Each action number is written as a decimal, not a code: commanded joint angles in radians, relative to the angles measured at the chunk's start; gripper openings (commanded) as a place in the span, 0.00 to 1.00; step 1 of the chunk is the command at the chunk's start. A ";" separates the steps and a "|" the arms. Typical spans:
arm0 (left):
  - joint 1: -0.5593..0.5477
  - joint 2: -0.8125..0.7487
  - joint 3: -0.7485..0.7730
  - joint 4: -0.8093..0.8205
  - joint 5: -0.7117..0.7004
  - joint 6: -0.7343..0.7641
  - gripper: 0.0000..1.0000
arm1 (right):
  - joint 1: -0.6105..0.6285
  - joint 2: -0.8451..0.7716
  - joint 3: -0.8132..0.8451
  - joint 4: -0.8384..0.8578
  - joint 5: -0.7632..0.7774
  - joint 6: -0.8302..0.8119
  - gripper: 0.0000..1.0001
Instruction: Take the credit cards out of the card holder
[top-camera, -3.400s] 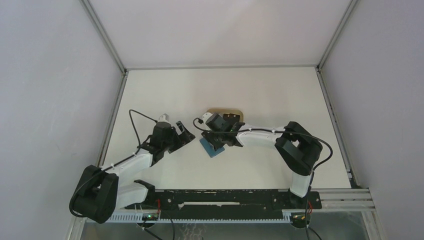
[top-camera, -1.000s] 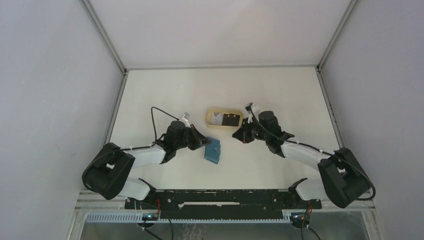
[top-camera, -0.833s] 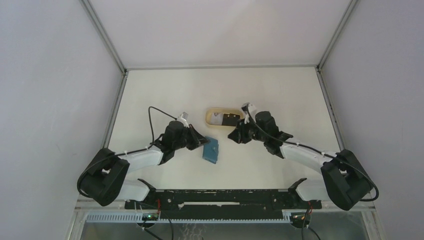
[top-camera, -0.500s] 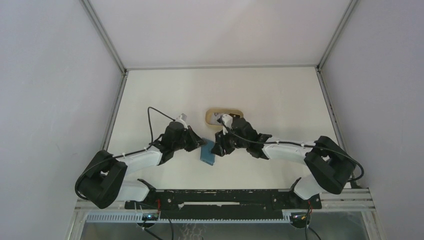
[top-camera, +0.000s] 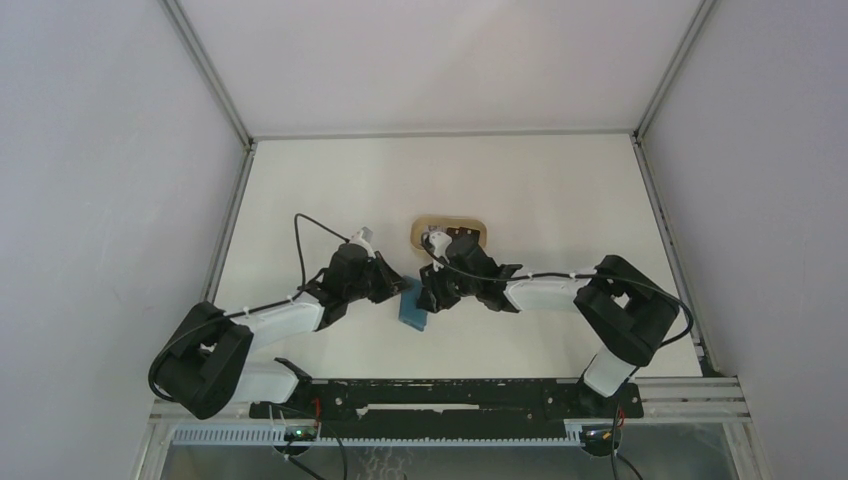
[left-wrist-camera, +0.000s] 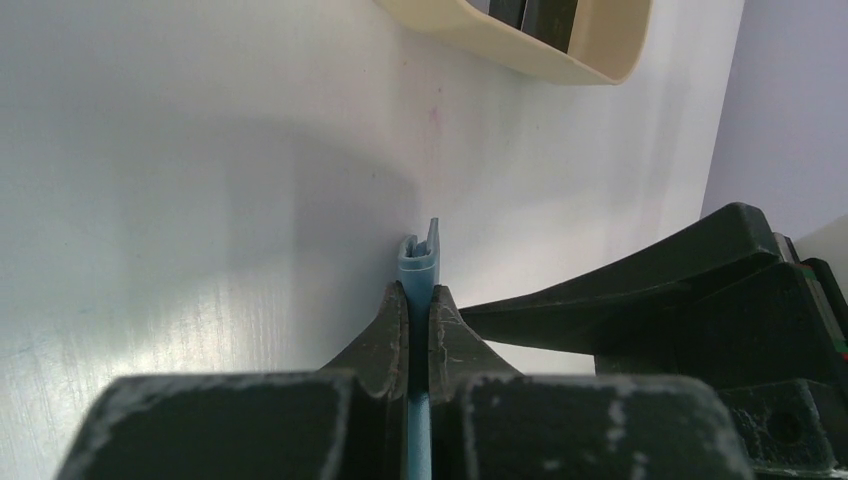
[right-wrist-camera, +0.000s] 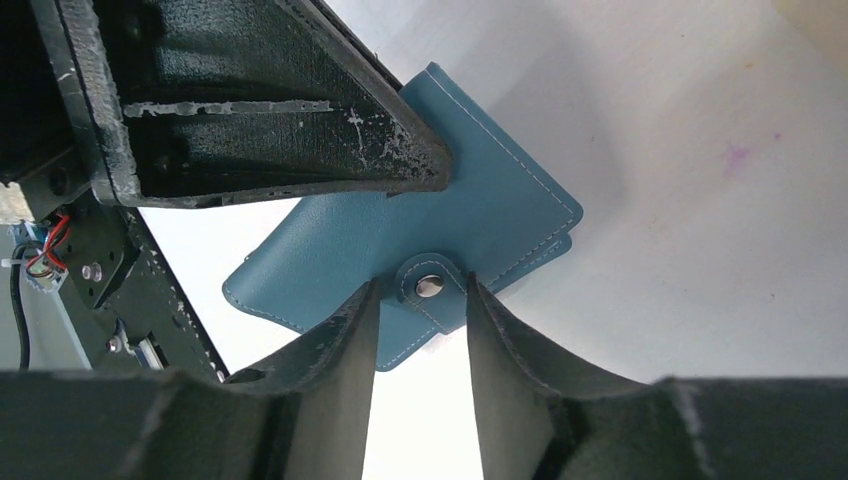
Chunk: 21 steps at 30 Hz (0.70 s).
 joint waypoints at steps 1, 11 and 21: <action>-0.010 -0.014 0.025 0.056 0.028 0.003 0.00 | -0.001 0.024 0.031 0.068 0.009 -0.007 0.42; -0.014 0.037 0.040 0.133 0.118 -0.024 0.00 | -0.051 0.069 0.031 0.099 -0.043 0.012 0.06; -0.018 0.029 0.056 0.082 0.084 0.001 0.00 | -0.140 -0.016 -0.045 0.140 -0.057 0.062 0.00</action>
